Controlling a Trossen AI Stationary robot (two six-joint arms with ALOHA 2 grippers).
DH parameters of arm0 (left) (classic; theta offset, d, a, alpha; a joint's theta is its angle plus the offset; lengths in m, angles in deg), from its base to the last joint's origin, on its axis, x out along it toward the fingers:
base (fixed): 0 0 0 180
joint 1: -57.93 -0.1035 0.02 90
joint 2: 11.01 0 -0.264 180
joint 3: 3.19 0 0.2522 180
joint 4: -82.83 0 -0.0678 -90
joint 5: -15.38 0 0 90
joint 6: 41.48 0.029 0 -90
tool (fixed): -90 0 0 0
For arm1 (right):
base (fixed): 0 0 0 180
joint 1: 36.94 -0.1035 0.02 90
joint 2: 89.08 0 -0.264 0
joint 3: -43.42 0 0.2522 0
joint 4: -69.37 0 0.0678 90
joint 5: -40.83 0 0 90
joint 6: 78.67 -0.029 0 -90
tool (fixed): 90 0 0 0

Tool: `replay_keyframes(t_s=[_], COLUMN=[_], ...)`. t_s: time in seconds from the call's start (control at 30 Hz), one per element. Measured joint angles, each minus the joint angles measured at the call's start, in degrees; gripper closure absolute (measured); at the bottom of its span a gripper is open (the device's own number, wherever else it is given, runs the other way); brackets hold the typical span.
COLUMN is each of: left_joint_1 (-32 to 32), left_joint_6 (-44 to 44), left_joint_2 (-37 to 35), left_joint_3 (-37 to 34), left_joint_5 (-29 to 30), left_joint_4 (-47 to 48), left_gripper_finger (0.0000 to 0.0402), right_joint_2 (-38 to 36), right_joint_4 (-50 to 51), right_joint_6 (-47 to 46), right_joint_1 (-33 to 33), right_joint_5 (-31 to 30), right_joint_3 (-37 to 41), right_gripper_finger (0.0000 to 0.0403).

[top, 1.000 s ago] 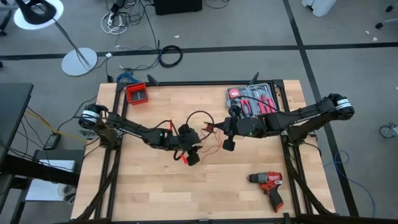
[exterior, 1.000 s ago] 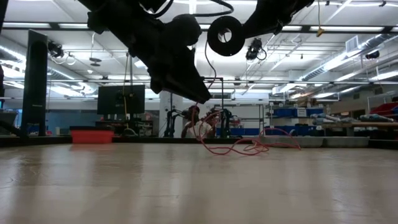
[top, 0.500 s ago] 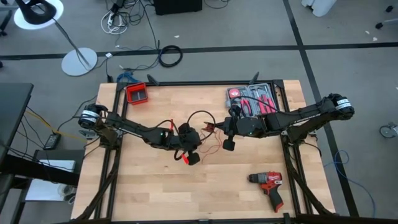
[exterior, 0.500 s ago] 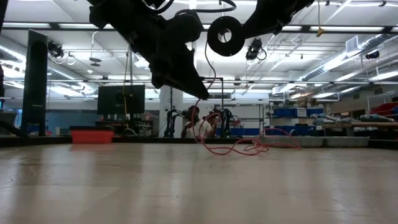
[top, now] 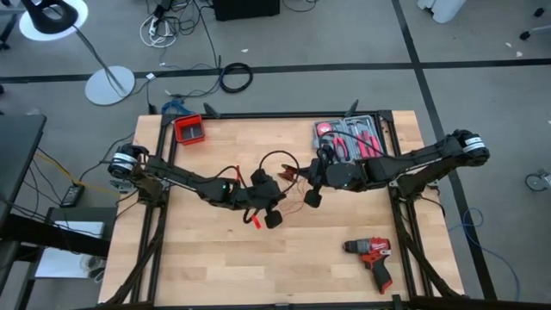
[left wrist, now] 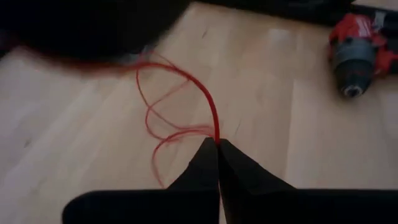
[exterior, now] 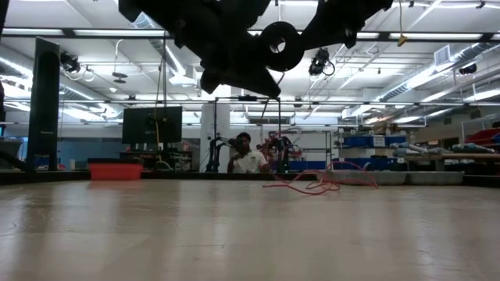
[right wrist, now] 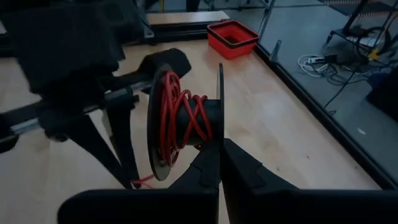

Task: Coil cords
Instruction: Coil the red wire onto the black spool

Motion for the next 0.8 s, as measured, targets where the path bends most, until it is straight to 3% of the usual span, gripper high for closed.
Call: replay_keyframes(t_s=[0.4,0.8], left_joint_1=[-0.05,-0.16], left_joint_6=[1.3,2.94], left_joint_2=[0.2,0.2], left_joint_3=[1.75,1.75], left_joint_5=[4.72,5.16], left_joint_4=[8.7,-0.18], left_gripper_finger=[0.0401,0.0401], right_joint_2=[0.63,1.0], right_joint_4=[-0.66,-2.46], right_joint_6=[-1.25,-1.52], right_joint_1=[0.25,0.89], right_joint_5=[0.48,-0.35], right_joint_3=[0.02,0.02], right_gripper_finger=[0.0402,0.0402])
